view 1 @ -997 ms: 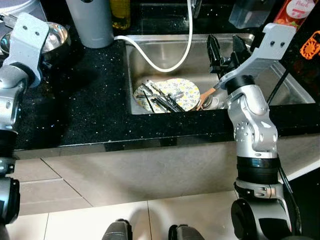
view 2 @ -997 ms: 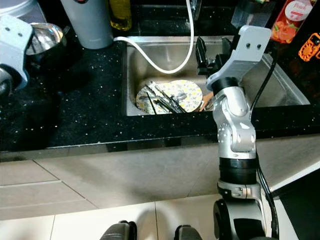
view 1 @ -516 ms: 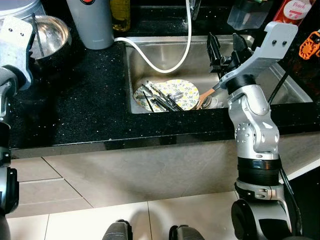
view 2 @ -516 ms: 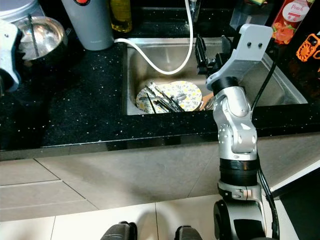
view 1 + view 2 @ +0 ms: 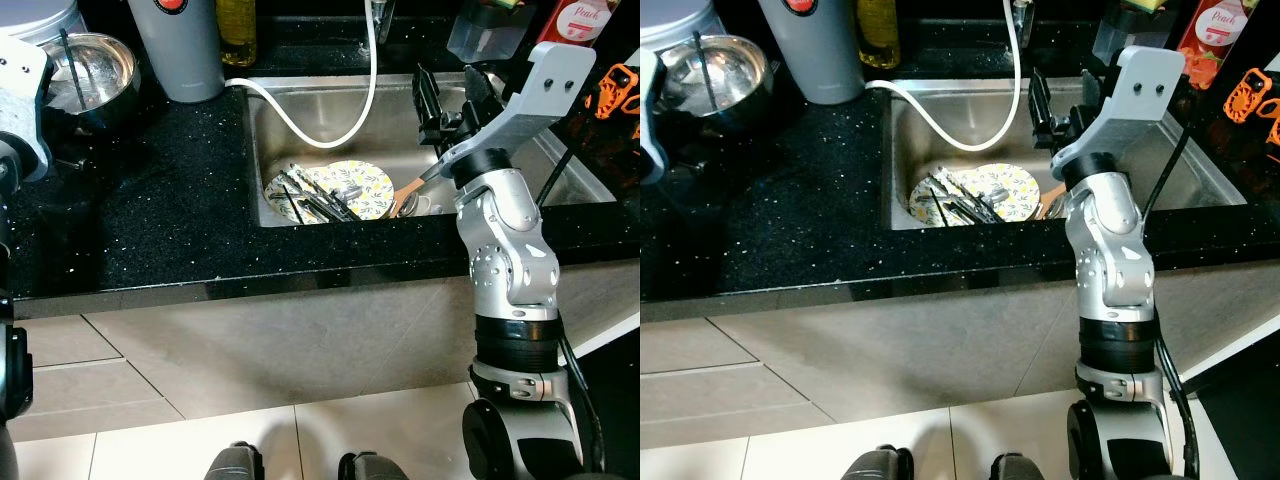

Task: Kitchen organization

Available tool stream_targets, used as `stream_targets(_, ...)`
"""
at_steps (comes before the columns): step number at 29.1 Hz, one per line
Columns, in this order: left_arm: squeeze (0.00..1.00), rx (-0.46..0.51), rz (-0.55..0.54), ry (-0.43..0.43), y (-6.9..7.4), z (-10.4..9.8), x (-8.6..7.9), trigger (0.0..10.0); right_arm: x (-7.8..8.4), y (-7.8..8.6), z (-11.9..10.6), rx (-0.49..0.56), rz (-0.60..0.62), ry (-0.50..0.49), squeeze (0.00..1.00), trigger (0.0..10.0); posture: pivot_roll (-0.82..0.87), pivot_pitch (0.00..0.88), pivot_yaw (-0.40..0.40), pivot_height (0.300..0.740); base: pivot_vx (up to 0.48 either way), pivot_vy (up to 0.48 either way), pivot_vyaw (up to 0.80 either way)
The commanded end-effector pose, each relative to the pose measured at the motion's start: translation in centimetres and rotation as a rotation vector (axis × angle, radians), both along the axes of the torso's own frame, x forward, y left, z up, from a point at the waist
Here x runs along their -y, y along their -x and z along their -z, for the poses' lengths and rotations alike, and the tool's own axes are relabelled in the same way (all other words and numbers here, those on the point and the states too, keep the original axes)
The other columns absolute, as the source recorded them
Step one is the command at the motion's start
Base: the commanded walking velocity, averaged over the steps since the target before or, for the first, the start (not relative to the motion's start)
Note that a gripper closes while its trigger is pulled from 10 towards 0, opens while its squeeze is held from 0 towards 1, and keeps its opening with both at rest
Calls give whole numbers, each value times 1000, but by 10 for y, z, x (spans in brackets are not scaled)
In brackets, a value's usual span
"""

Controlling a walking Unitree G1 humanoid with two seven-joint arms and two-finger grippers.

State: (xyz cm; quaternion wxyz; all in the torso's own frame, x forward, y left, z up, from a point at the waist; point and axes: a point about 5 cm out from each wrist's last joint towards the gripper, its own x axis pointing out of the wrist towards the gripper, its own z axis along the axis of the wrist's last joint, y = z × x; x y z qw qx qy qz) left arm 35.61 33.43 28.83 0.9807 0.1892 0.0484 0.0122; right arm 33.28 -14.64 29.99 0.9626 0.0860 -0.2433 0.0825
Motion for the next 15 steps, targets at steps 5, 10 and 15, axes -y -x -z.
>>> stream_targets(5,0,76,1,-71,5,-7,-2,10000,2,0,0,-6,3,2,0,10000,104,87,-11,740,0,0,0)
stream_targets(10,0,326,46,-87,8,-36,22,10000,2,2,-3,23,19,49,0,10000,100,86,-10,740,0,0,0)
stream_targets(15,0,572,-146,143,15,-62,23,10000,0,5,-6,51,21,89,0,10000,95,84,-16,740,0,0,0)
